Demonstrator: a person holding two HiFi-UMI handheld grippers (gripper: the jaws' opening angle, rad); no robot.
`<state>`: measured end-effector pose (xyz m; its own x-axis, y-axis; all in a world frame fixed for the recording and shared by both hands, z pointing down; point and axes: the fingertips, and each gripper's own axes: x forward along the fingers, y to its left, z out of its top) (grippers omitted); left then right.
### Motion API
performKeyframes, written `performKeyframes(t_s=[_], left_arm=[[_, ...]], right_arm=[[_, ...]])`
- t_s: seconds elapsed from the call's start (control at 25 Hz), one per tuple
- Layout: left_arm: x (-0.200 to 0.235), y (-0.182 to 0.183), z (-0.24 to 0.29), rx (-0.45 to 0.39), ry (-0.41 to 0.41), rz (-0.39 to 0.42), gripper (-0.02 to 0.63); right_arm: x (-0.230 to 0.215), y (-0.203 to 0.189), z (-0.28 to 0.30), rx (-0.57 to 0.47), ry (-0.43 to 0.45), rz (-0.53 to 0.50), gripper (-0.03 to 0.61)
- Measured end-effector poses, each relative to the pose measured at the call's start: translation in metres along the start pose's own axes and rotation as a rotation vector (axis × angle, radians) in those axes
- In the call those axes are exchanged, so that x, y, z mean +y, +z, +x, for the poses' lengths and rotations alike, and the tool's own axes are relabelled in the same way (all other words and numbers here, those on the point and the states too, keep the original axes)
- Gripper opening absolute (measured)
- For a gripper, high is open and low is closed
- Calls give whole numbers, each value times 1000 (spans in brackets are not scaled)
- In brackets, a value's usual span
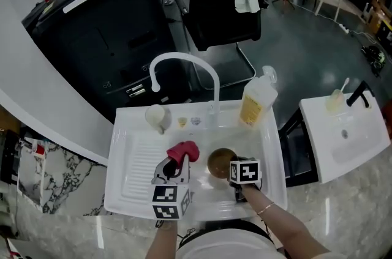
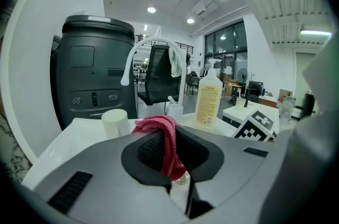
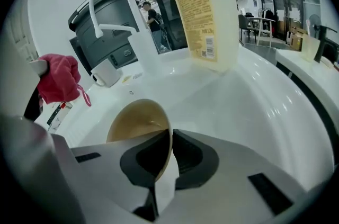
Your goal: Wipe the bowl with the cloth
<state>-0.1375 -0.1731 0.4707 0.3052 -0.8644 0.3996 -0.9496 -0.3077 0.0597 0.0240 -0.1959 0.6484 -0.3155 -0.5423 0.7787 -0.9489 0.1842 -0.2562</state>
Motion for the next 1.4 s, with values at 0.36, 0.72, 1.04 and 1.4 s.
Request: performKeyframes(t_s=[0.36, 0.72, 1.04, 1.4], left_arm=[[3, -9, 11, 39, 3, -23, 48], [8, -14, 19, 53, 21, -43, 48], [12, -20, 21, 79, 27, -56, 48], [14, -28, 24, 102, 29, -70, 48]], right_arm=[[-13, -16, 34, 73, -18, 6, 17], [-25, -33, 62, 141, -47, -13, 17], [-26, -48, 75, 198, -32, -15, 16], [-26, -61, 86, 243, -34, -46, 17]])
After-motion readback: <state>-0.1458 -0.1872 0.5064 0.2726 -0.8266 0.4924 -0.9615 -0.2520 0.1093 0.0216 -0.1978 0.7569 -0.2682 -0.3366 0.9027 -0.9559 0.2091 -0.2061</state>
